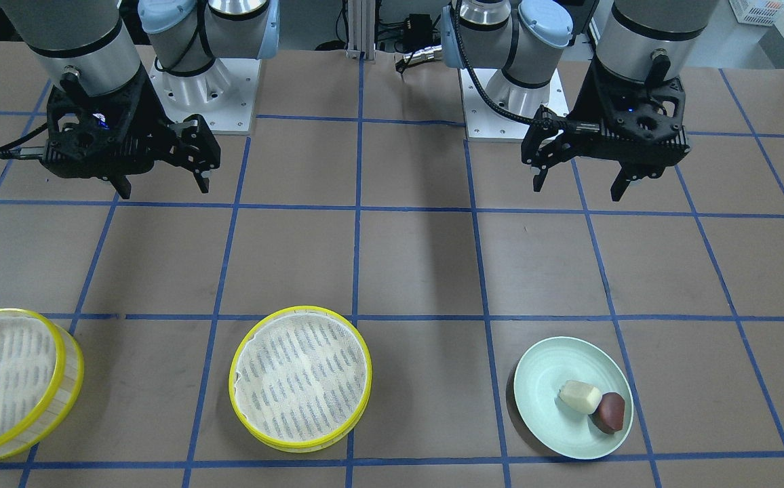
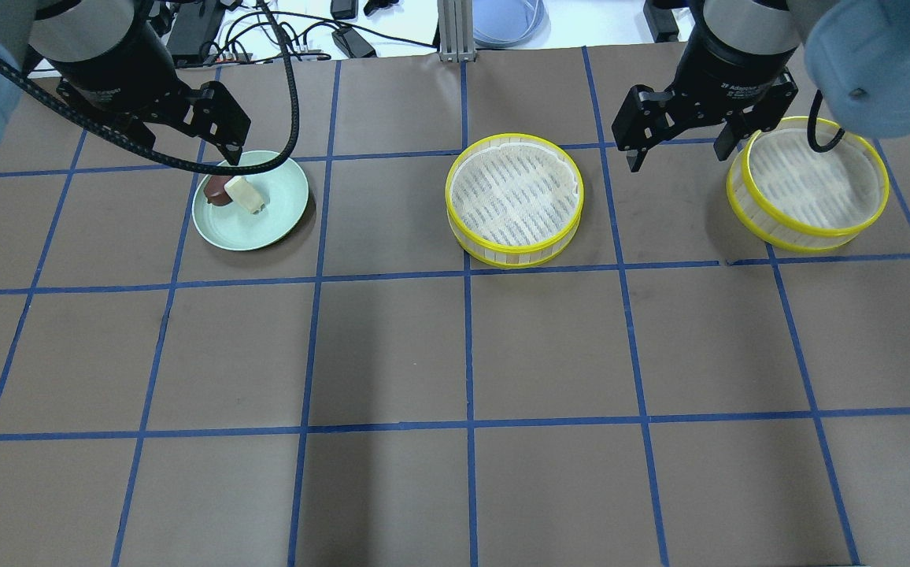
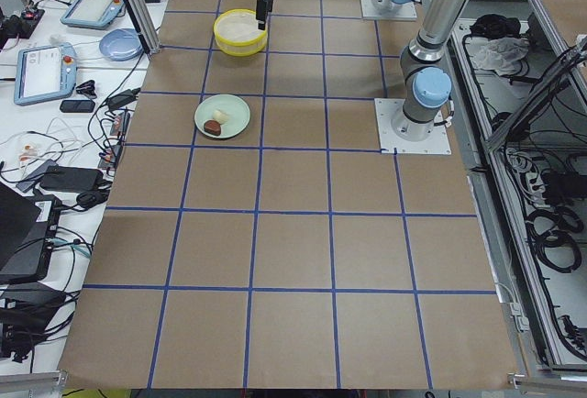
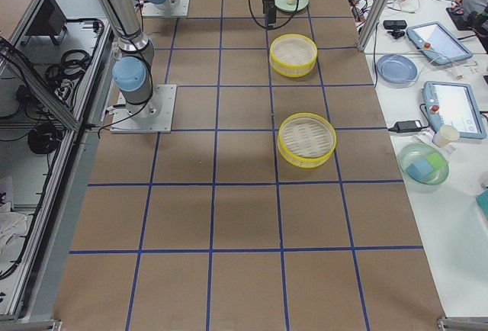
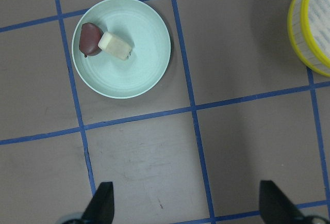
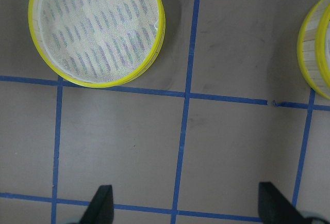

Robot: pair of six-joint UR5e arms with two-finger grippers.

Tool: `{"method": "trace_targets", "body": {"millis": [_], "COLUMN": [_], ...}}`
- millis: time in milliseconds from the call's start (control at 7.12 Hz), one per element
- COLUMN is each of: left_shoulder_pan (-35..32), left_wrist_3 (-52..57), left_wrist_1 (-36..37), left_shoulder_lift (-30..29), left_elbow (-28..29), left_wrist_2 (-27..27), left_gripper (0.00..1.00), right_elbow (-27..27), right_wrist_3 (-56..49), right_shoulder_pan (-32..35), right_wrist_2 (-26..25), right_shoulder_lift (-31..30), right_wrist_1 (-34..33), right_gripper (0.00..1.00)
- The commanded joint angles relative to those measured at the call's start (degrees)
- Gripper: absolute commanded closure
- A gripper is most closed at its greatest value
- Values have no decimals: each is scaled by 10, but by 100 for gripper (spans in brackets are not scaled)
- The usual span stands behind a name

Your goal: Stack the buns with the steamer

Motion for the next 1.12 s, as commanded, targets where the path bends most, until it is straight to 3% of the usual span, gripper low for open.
{"method": "trace_targets", "body": {"millis": [0,982], "left_shoulder_pan": [1,29], "left_wrist_3": [-1,-1], "left_wrist_1": [-2,-4], "left_shoulder_lift": [2,8], "left_elbow": [0,2], "left_wrist_2": [1,9], "left_gripper": [0,0], "right_elbow": [0,0], "right_wrist_3": [0,-1], "right_shoulder_pan": [0,-6], "right_wrist_2": [-1,0], "right_shoulder_lift": [0,1], "right_wrist_1": [-1,-1], "right_gripper": [1,1]}}
